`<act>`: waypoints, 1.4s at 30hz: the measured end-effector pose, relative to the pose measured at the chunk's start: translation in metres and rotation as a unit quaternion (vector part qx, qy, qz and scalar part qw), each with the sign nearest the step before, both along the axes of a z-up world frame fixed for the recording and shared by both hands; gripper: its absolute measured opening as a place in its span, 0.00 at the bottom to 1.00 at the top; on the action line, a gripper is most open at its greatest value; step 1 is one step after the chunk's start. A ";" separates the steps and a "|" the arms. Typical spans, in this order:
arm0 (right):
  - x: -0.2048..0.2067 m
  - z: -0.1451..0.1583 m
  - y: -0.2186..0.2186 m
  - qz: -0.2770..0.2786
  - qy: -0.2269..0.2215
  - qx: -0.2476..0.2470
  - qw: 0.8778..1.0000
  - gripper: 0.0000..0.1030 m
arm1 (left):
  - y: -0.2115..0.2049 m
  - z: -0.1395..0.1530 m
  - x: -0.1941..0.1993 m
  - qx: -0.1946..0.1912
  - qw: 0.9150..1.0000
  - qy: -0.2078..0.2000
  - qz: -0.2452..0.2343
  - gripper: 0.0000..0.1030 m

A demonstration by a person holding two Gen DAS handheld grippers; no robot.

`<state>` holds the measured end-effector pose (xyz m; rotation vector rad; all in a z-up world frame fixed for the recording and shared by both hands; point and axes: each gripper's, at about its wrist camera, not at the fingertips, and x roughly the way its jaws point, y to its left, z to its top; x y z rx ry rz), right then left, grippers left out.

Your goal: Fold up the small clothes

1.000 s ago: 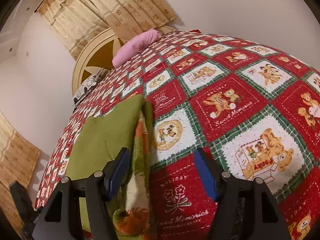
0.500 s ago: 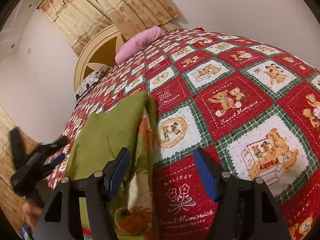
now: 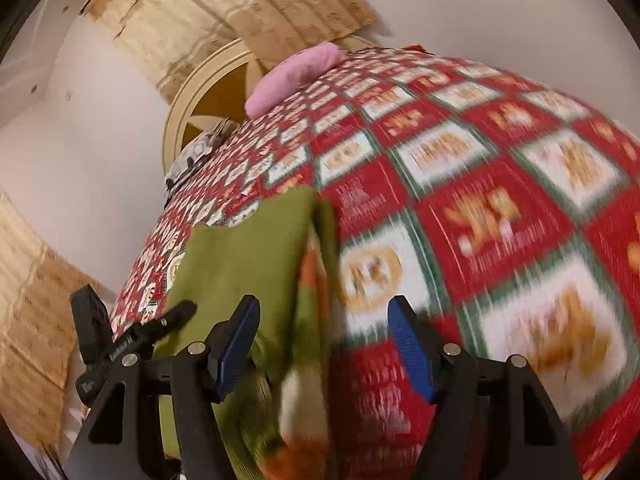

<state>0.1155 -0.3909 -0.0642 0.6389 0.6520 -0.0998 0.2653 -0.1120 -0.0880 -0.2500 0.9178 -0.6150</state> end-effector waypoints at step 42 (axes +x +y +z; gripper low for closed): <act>0.077 0.000 0.047 0.121 0.003 -0.120 0.985 0.25 | -0.004 0.003 0.004 -0.053 0.998 -0.009 -0.032 0.50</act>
